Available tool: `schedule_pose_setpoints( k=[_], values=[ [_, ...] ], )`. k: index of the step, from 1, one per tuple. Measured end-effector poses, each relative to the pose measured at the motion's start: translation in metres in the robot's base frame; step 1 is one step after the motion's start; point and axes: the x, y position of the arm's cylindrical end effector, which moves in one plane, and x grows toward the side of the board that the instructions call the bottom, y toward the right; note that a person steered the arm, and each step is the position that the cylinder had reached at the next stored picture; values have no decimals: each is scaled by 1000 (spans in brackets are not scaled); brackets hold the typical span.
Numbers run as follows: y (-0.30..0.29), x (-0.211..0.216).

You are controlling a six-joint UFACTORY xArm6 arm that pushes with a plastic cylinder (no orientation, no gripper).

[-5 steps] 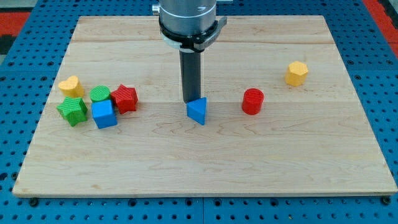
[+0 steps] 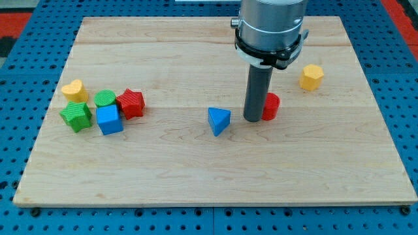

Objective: Move the red circle to the bottom left of the yellow hexagon

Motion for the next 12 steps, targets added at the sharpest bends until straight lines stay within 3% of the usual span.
schedule_pose_setpoints(
  k=[3, 5, 7, 9, 10, 12],
  values=[
    [44, -27],
    [19, -55],
    [-2, -44],
    [94, -2],
    [116, -40],
    [68, -71]
  ],
)
